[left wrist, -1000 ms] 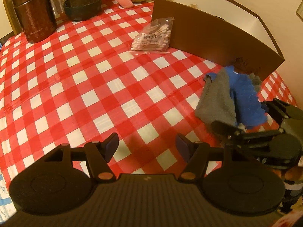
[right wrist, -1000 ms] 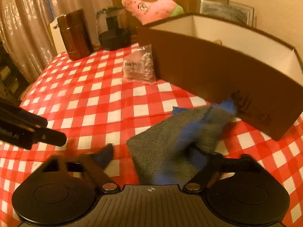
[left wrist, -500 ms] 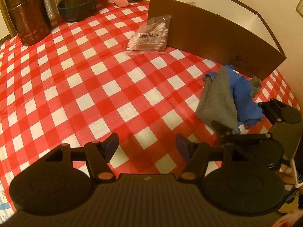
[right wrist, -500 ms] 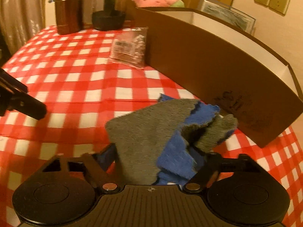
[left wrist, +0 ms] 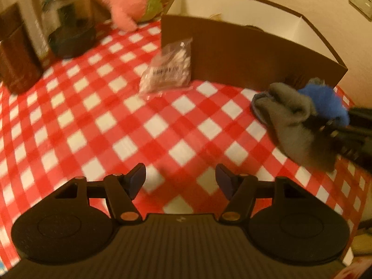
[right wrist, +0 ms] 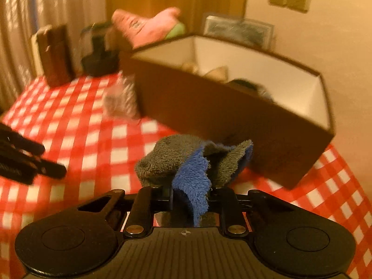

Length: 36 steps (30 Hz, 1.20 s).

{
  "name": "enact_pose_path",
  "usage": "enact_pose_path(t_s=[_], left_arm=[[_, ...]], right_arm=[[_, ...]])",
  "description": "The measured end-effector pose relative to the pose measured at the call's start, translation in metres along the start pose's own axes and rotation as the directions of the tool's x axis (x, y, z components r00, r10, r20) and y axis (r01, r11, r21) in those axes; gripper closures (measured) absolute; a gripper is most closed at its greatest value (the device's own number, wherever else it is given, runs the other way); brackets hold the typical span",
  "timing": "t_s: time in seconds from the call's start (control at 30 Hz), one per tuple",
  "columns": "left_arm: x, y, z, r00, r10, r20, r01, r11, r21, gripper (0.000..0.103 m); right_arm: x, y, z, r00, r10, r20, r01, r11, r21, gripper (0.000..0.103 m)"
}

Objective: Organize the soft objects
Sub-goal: 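Grasp the cotton swab bag with the left gripper while the right holds the cloths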

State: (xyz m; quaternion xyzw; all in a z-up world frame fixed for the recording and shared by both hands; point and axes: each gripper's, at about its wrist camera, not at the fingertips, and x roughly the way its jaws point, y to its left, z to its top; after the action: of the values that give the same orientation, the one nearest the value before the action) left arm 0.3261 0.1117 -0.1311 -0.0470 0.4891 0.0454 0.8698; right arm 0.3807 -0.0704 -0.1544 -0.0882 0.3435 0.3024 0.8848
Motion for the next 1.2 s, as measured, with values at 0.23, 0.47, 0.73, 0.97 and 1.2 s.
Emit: enact_pose_path(t_s=[0.23, 0.47, 0.73, 0.97, 1.2], left_arm=[[0.017, 0.010, 0.035, 0.997, -0.008, 0.072, 0.002, 0.996, 0.085, 0.039], [0.041, 0.020, 0.067, 0.994, -0.004, 0.113, -0.014, 0.988, 0.153, 0.039], [0.064, 0.023, 0.089, 0.992, -0.016, 0.123, -0.008, 0.981, 0.195, 0.054], [0.066, 0.017, 0.089, 0.993, -0.031, 0.112, 0.005, 0.973, 0.232, 0.095], [0.040, 0.015, 0.068, 0.996, -0.045, 0.073, 0.031, 0.982, 0.184, 0.100]], right_arm=[[-0.008, -0.023, 0.031, 1.000, -0.002, 0.021, 0.000, 0.995, 0.102, 0.084], [-0.001, -0.024, 0.044, 1.000, 0.006, 0.004, -0.006, 0.990, 0.138, 0.084], [0.005, -0.031, 0.051, 1.000, 0.002, 0.002, -0.002, 0.984, 0.179, 0.084], [0.004, -0.031, 0.052, 1.000, -0.007, -0.006, 0.008, 0.983, 0.183, 0.084], [0.001, -0.031, 0.050, 1.000, -0.007, -0.009, 0.009, 0.983, 0.183, 0.084]])
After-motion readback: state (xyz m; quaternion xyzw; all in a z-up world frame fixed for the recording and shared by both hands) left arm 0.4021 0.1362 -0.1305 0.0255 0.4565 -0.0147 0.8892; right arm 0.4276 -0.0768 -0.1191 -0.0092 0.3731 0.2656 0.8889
